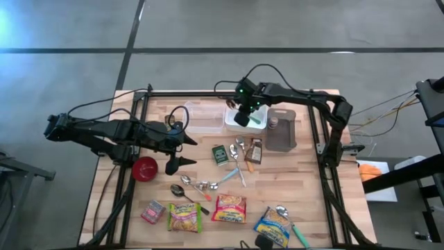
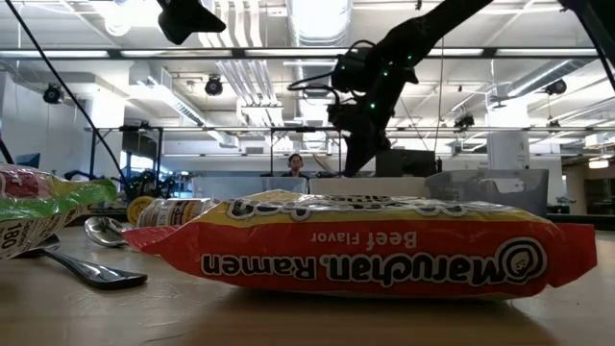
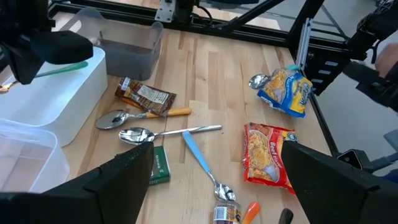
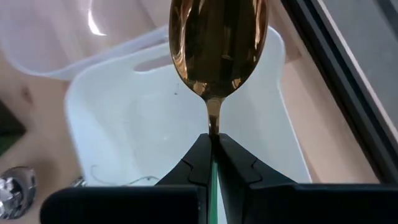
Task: Pick & Place Food Item
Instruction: Put the green spoon into the white bin, then put the blue noodle pack into the transparent bin
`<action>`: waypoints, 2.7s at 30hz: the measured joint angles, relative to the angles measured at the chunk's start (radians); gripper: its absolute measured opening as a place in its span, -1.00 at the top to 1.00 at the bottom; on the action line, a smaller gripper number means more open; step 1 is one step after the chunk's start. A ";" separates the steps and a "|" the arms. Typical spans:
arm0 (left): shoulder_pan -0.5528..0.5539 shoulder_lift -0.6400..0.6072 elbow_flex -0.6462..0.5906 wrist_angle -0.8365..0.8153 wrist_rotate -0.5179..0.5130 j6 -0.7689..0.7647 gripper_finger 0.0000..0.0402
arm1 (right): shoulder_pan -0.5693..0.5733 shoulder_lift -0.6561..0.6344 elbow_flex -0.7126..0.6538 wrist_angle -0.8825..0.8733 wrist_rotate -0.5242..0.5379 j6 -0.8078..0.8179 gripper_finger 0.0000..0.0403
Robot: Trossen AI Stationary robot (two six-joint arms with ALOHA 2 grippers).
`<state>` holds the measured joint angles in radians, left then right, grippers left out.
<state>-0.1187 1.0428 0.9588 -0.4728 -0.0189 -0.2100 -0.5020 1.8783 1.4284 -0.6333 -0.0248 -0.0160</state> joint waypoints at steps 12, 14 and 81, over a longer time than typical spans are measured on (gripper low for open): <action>0.000 0.000 0.000 0.000 0.000 0.000 -0.77 | 0.001 0.070 -0.002 -0.076 0.000 0.071 0.96; 0.000 0.000 0.000 0.000 0.000 0.000 -0.77 | 0.001 0.090 -0.002 -0.081 0.000 0.073 0.96; 0.000 0.000 0.000 0.000 0.000 0.000 -0.77 | 0.124 -0.074 -0.002 -0.256 0.128 0.089 0.05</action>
<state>-0.1184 1.0431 0.9588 -0.4725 -0.0189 -0.2100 -0.3780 1.8041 1.4269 -0.8897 0.1033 0.0732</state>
